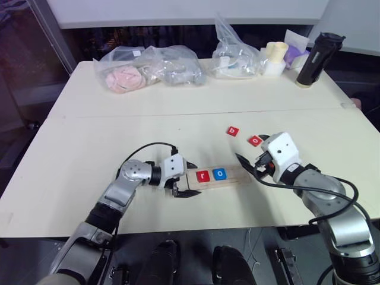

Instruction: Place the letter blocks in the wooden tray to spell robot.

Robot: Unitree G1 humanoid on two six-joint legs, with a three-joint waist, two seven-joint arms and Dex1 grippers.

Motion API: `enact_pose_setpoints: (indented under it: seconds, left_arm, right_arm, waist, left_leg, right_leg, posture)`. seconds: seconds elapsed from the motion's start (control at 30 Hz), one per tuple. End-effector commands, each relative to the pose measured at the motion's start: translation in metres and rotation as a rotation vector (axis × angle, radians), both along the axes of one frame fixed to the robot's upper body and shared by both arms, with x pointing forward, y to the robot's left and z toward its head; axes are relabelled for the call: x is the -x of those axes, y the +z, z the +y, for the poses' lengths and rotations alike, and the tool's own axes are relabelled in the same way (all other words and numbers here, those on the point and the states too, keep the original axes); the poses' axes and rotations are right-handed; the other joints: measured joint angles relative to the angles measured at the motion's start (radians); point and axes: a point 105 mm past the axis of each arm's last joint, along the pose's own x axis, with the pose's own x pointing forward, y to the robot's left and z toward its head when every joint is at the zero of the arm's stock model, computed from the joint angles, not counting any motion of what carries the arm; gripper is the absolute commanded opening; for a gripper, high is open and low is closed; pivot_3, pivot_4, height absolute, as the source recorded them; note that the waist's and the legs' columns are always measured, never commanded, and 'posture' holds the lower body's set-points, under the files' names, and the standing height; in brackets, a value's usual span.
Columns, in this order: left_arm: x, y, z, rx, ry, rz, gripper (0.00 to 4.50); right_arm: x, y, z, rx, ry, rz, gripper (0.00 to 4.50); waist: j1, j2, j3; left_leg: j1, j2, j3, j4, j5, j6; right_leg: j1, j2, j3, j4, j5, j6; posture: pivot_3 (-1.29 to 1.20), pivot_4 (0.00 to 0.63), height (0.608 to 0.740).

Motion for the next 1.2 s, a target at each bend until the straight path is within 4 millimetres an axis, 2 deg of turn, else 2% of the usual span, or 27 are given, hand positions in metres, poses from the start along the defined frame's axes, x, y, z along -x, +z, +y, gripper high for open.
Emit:
enact_pose_setpoints:
  seconds: [0.03,0.23,0.33,0.47,0.7,0.83,1.2]
  left_arm:
    - [0.003,-0.012,0.008,-0.04,0.043,0.021,4.45]
    - [-0.001,-0.008,0.025,-0.036,0.118,-0.014,4.45]
    - [-0.003,0.001,0.036,-0.016,0.159,-0.036,4.45]
    - [-0.005,0.014,0.048,0.019,0.21,-0.054,4.45]
    - [0.015,0.036,0.065,0.098,0.195,0.022,4.45]
    - [0.02,0.047,0.076,0.112,0.207,0.049,4.45]
    - [0.018,0.062,0.082,0.132,0.247,0.045,4.45]
  right_arm:
    - [0.003,0.014,0.002,0.016,0.018,-0.05,4.5]
    - [0.004,-0.001,0.004,0.036,0.04,0.01,4.5]
    - [0.004,-0.015,0.005,0.066,0.047,0.042,4.5]
    - [0.002,-0.022,0.004,0.072,0.044,0.052,4.5]
    - [-0.005,-0.028,0.008,0.09,0.068,0.069,4.5]
    - [-0.006,-0.031,0.016,0.094,0.093,0.08,4.5]
    - [-0.007,-0.044,0.028,0.161,0.145,0.106,4.5]
  waist:
    - [-0.001,0.0,0.0]
    - [-0.005,0.0,0.0]
    - [-0.009,0.0,0.0]
    - [-0.015,0.0,0.0]
    - [-0.028,0.0,0.001]
    - [-0.027,0.0,0.001]
    - [-0.028,0.0,0.001]
  left_leg:
    - [0.0,0.0,0.0,0.0,0.0,0.0]
    - [0.0,0.001,0.0,-0.001,0.0,0.0]
    - [0.001,0.002,0.0,-0.001,0.0,0.0]
    - [0.001,0.002,0.0,-0.001,0.0,0.0]
    - [0.0,0.001,0.0,-0.001,0.0,0.0]
    - [0.0,0.001,0.0,-0.001,0.0,0.0]
    - [0.0,0.001,0.0,-0.001,0.0,0.0]
  right_leg:
    - [0.0,0.0,0.0,0.0,0.0,0.0]
    - [0.0,0.0,0.0,0.0,0.0,0.0]
    - [-0.001,0.001,0.0,0.001,0.0,0.0]
    - [-0.001,0.001,0.0,0.001,0.0,-0.001]
    - [-0.002,0.0,0.0,0.001,0.0,-0.001]
    - [-0.002,0.0,0.0,0.001,0.0,-0.001]
    - [-0.002,0.0,0.0,0.001,0.0,-0.001]
  posture:
    - [0.0,0.15,0.725]
    - [0.0,0.15,0.725]
    - [0.0,0.15,0.725]
    - [0.0,0.15,0.725]
    - [0.0,0.15,0.725]
    - [0.0,0.15,0.725]
    - [0.0,0.15,0.725]
